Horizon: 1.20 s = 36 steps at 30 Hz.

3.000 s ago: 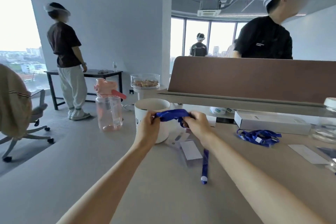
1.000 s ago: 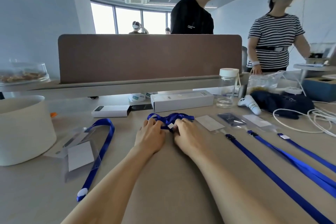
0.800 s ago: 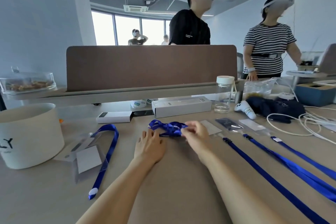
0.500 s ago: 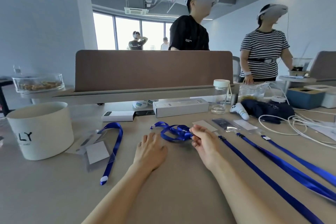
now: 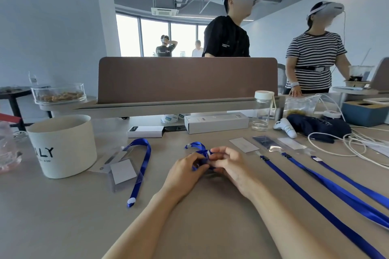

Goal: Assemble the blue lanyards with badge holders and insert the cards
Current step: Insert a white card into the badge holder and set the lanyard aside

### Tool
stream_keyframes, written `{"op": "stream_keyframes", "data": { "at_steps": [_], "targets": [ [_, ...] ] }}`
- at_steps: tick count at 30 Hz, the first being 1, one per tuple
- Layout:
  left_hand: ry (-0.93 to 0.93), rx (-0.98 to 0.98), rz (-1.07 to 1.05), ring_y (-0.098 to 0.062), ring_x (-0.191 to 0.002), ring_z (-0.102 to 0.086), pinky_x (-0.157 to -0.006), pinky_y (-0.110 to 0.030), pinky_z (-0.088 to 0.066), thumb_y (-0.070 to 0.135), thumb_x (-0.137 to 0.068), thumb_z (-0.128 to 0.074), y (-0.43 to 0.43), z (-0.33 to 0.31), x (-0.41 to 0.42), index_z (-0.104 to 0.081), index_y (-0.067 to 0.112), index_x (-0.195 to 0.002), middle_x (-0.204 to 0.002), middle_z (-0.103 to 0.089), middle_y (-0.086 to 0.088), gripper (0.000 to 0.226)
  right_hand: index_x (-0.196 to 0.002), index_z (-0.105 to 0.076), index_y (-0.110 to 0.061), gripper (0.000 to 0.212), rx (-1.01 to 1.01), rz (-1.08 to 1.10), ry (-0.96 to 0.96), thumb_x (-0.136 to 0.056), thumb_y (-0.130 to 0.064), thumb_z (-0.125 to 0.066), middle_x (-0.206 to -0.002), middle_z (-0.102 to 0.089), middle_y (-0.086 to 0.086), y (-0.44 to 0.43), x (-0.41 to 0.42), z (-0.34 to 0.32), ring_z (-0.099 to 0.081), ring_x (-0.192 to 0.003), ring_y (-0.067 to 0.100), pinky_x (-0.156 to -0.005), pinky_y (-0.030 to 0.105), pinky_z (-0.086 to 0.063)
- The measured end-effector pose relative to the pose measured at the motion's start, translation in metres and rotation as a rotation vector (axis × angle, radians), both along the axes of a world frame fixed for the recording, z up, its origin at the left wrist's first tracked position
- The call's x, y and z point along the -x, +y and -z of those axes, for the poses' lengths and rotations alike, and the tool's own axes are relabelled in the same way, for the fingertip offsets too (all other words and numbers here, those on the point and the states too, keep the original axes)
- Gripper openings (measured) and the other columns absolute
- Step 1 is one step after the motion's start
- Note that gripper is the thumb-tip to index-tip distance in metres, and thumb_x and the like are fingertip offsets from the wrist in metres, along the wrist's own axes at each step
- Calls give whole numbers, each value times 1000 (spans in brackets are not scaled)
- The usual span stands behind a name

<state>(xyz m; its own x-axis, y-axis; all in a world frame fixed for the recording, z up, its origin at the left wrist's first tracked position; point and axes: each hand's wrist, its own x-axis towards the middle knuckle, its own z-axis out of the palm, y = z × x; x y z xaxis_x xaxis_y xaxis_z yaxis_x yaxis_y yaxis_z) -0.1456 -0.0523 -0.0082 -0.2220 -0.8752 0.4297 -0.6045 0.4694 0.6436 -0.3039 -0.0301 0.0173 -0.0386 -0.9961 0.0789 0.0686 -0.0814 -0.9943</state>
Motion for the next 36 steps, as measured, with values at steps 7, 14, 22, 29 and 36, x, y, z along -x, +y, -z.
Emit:
{"op": "stream_keyframes", "data": {
  "at_steps": [7, 14, 22, 29, 36],
  "targets": [
    [89, -3, -28, -7, -86, -63, -82, -28, -50, 28, -84, -70, 1, -3, -1, -66, 29, -99, -89, -69, 15, 15, -108, -66, -32, 36, 149, 131, 344, -86, -4, -60, -98, -64, -12, 0, 3, 4, -60, -80, -1, -72, 12, -47],
    [-44, 91, -39, -9, -87, -57, -79, -31, -49, 17, -83, -62, 8, -5, -2, -68, 31, -95, -92, -63, 15, 20, -111, -72, -24, 32, 469, 86, 946, -91, -5, -56, -103, -67, -5, -1, 5, 17, -53, -96, 11, -79, 20, -41],
    [-129, 175, -31, -7, -91, -53, -74, -28, -48, 33, -85, -63, 15, -7, 1, -62, 30, -99, -98, -60, 14, 15, -90, -72, -24, 12, 358, 310, 911, -92, -30, -62, -77, -69, -7, -1, 10, 13, -60, -72, 11, -58, 21, -41],
    [-313, 214, 14, -2, -114, -40, -82, -30, -48, 44, -91, -53, 13, 0, 1, -61, 32, -106, -113, -54, 16, 21, -101, -58, -15, 10, 108, 405, -70, -99, -23, -53, -88, -75, 2, 1, 14, -8, -70, -69, 9, -64, 23, -51],
    [-216, 238, -11, -3, -117, -40, -80, -24, -45, 43, -90, -56, 8, 0, 1, -50, 31, -122, -121, -52, 16, 35, -95, -57, -11, 6, -21, 30, -559, -98, -14, -53, -102, -74, 17, 8, 17, -22, -74, -79, 23, -65, 29, -57]
  ]
}}
